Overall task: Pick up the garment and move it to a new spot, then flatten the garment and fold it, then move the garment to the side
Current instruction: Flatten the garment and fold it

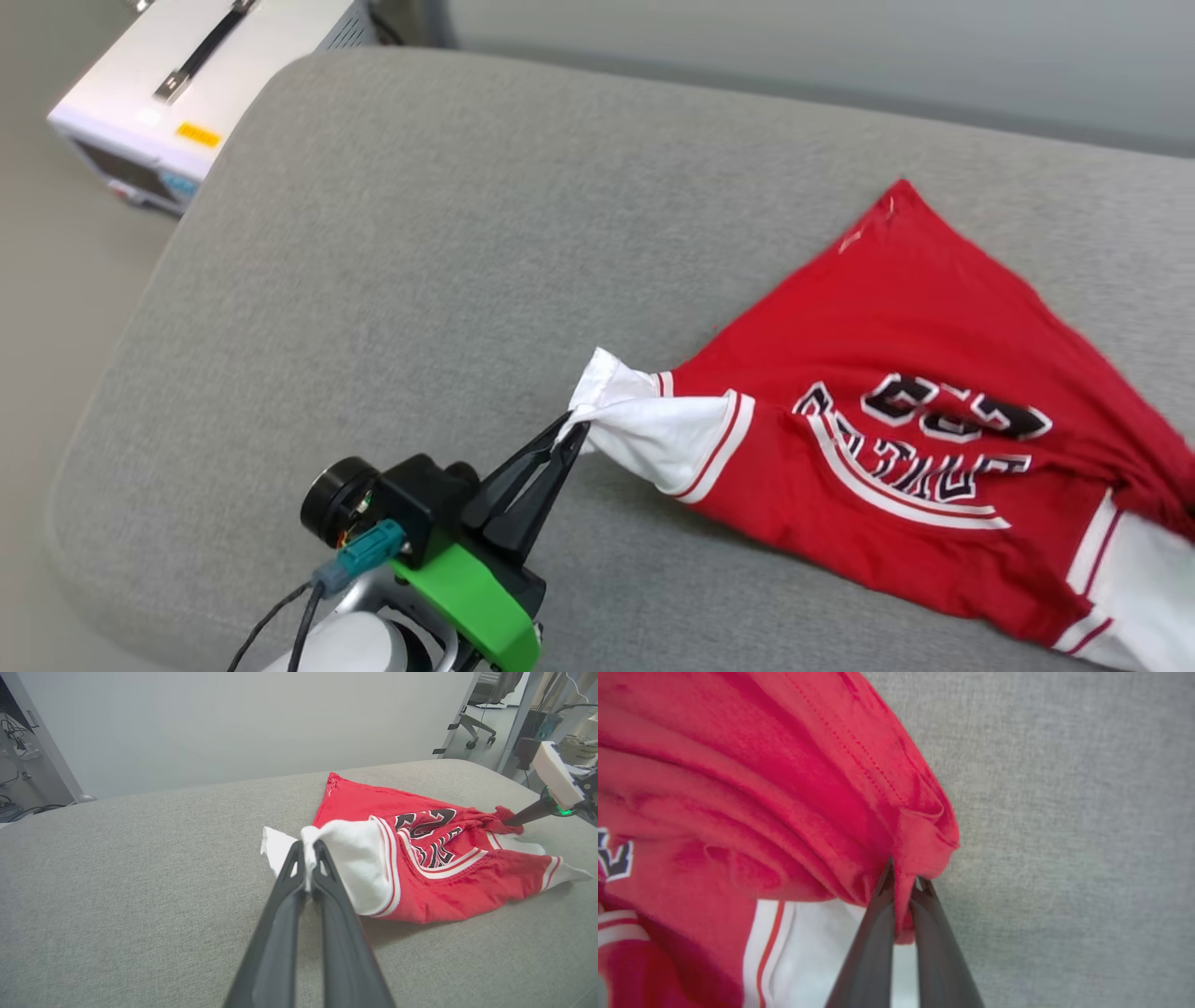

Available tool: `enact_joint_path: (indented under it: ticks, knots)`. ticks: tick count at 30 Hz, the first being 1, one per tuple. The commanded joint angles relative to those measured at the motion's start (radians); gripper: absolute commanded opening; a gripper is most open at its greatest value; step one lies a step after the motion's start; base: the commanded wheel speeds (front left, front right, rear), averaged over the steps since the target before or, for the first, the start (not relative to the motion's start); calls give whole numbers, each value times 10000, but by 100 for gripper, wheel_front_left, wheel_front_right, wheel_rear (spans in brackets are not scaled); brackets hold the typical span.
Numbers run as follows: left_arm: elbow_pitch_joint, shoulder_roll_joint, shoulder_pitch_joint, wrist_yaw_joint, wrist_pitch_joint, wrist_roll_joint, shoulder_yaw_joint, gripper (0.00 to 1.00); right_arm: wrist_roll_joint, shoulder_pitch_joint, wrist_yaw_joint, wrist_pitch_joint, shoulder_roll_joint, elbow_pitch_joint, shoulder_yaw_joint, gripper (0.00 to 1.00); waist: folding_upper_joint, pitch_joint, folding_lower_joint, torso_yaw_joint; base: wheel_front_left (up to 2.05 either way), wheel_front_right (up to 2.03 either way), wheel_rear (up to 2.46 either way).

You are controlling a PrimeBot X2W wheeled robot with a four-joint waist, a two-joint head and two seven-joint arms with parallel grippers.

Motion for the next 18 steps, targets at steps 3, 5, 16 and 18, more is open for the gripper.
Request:
enact_joint_path:
  ticks: [3, 5, 16, 18]
  knots:
    - [120, -103, 305, 196, -295, -295, 173, 0, 237, 978, -6, -21, 6, -416, -253, 0, -1, -830, 1, -856, 0, 0, 0]
    - [185, -183, 417, 283, -442, -412, 284, 0, 301, 1479, -6, 49, 73, -709, -473, 0, -1, -871, 1, -948, 0, 0, 0]
    - [656, -601, 591, 347, -899, -496, 491, 0, 294, 3226, -6, 456, 774, -2138, -1223, 0, -1, -892, 1, -1139, 0, 0, 0]
    - [701, -640, 561, 308, -924, -477, 479, 0, 245, 3179, -6, 468, 804, -2336, -1261, 78, -1, -865, 1, -1123, 0, 0, 0]
